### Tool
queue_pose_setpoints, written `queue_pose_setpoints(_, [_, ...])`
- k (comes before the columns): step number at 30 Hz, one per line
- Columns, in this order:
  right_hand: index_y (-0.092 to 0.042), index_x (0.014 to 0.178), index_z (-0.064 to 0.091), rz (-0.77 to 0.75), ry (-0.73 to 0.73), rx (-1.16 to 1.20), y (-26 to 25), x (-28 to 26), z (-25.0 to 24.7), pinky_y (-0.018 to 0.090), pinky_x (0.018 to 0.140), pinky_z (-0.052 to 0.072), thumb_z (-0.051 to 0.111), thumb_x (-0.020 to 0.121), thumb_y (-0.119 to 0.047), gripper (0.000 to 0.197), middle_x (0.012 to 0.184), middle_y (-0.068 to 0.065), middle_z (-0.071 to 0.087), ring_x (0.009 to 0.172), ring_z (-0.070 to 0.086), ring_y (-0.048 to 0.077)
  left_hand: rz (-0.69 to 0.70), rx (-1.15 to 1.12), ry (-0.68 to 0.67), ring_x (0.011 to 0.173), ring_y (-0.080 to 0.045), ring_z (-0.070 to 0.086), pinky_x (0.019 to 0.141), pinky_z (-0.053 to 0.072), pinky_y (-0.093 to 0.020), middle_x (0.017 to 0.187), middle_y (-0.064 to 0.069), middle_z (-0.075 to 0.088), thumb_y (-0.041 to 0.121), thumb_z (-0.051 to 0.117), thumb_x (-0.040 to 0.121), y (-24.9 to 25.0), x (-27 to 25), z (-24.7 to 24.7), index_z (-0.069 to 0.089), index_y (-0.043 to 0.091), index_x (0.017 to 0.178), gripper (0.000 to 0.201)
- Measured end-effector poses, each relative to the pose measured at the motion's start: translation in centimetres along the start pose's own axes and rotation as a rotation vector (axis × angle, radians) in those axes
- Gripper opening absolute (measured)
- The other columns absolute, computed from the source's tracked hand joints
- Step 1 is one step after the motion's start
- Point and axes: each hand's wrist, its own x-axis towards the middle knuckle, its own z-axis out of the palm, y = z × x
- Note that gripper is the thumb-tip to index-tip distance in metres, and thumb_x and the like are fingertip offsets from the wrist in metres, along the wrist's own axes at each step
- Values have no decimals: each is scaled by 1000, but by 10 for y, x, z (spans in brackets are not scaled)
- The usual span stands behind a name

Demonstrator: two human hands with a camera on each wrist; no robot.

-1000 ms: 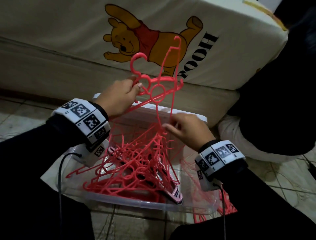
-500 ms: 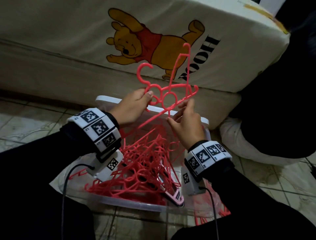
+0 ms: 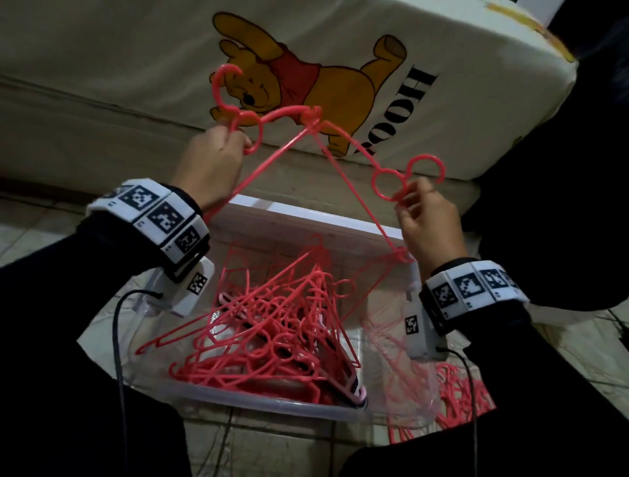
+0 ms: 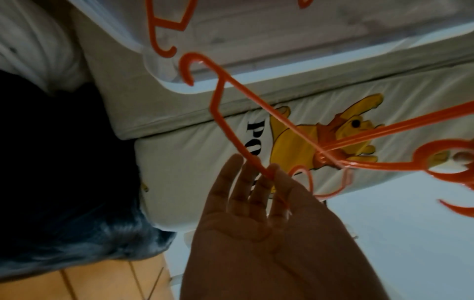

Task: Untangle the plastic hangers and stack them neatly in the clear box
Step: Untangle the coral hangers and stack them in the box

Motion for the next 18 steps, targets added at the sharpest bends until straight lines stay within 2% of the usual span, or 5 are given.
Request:
queue_pose_setpoints(4, [-20, 85, 61, -121, -139, 36, -4, -4, -2, 25, 74, 45, 59, 86, -3, 17, 89, 3, 66, 82, 61, 20, 42, 86, -86, 76, -18, 56, 67, 44, -34, 87, -2, 61, 41, 27, 89, 0, -3, -4, 60, 26, 92, 36])
queue_pose_setpoints(7, [-11, 91, 65, -287, -261, -14, -21, -13, 6, 39, 80, 47, 57, 88, -4, 11, 90, 7, 62, 87, 59, 25, 109, 199, -355, 96, -24, 59, 89, 46, -43, 107, -6, 63, 53, 24, 83, 5, -14, 7, 56, 26, 100, 44])
queue_pose_setpoints(11, [-12, 100, 66, -341, -297, -57, -44, -20, 16, 39, 79, 44, 58, 88, -9, 15, 98, 9, 56, 96, 54, 27, 190, 269, -596, 105, -20, 58, 94, 43, -44, 117, -3, 63, 80, 16, 76, 10, -33, 24, 49, 27, 126, 81])
queue_pose_setpoints(15, [-11, 104, 65, -315, -288, -53, -49, -19, 19, 34, 77, 42, 57, 89, -11, 18, 100, 9, 54, 96, 53, 25, 211, 196, -658, 106, -18, 57, 96, 43, -43, 119, -1, 62, 71, 19, 81, 12, -37, 27, 48, 29, 129, 71])
queue_pose_setpoints(18, [-15, 99, 65, -279, -287, -42, -46, -17, 20, 35, 78, 44, 56, 91, -12, 13, 96, 4, 53, 94, 53, 21, 223, 222, -650, 100, -21, 57, 91, 43, -45, 111, -3, 64, 59, 26, 82, 10, -34, 25, 52, 22, 118, 58])
